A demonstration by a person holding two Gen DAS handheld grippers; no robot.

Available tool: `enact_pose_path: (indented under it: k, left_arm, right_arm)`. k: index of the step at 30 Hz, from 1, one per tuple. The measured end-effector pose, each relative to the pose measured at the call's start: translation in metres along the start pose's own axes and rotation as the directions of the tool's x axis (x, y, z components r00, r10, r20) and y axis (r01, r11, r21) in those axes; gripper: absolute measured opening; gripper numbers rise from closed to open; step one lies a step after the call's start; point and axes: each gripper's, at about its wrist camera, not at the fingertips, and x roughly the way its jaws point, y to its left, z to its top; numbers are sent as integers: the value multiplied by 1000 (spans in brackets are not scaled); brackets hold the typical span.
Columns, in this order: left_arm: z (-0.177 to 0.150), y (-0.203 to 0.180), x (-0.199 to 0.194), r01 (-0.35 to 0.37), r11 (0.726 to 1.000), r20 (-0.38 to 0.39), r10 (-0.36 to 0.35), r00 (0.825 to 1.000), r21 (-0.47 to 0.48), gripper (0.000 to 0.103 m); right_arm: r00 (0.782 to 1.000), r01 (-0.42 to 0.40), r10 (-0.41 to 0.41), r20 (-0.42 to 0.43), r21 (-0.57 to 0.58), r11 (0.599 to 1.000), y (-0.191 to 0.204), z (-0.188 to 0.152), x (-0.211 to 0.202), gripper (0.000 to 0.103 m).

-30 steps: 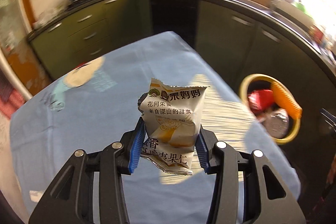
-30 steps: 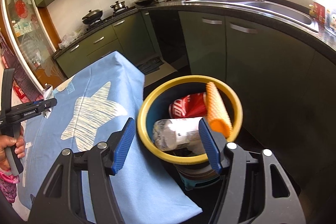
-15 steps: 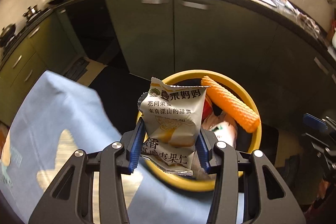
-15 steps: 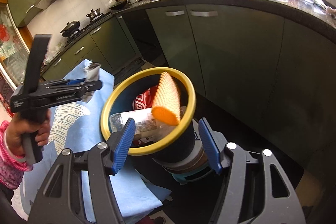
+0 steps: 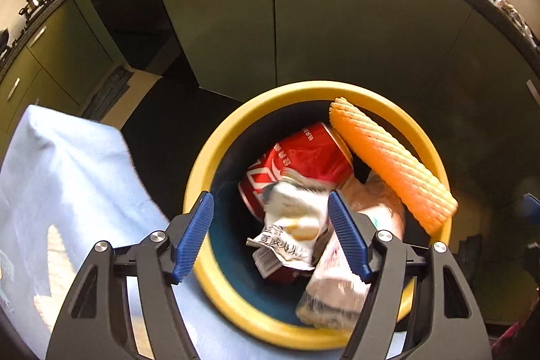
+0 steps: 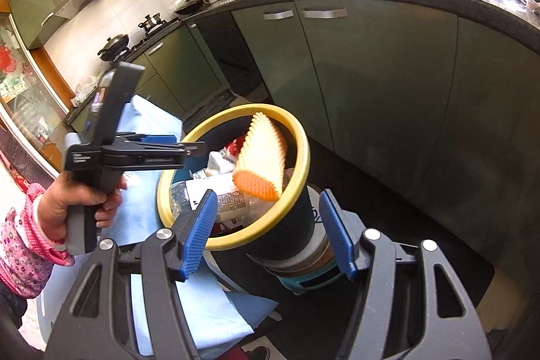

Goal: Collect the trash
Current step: 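Carry the snack packet over the bin and open the left tool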

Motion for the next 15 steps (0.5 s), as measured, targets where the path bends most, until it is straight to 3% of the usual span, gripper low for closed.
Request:
enact_pose_path:
  k: [4, 8, 10, 15]
  left_arm:
    - [-23, 11, -37, 1, 1000, 60, 1, 998, -24, 73]
    - [-70, 38, -93, 17, 995, 136, -4, 991, -94, 79]
    - [-101, 51, -122, -19, 992, 182, 41, 982, -125, 86]
    - [-175, 79, -189, -113, 966, 256, 172, 951, -231, 93]
  right_arm:
    - [1000, -12, 12, -4, -22, 1000, 10, -2, -1, 61]
    - [999, -31, 30, -18, -67, 997, 30, -9, -2, 63]
    - [999, -43, 41, -26, -90, 995, 41, -13, -3, 63]
    - [997, -76, 69, -44, -166, 983, 79, -23, -5, 63]
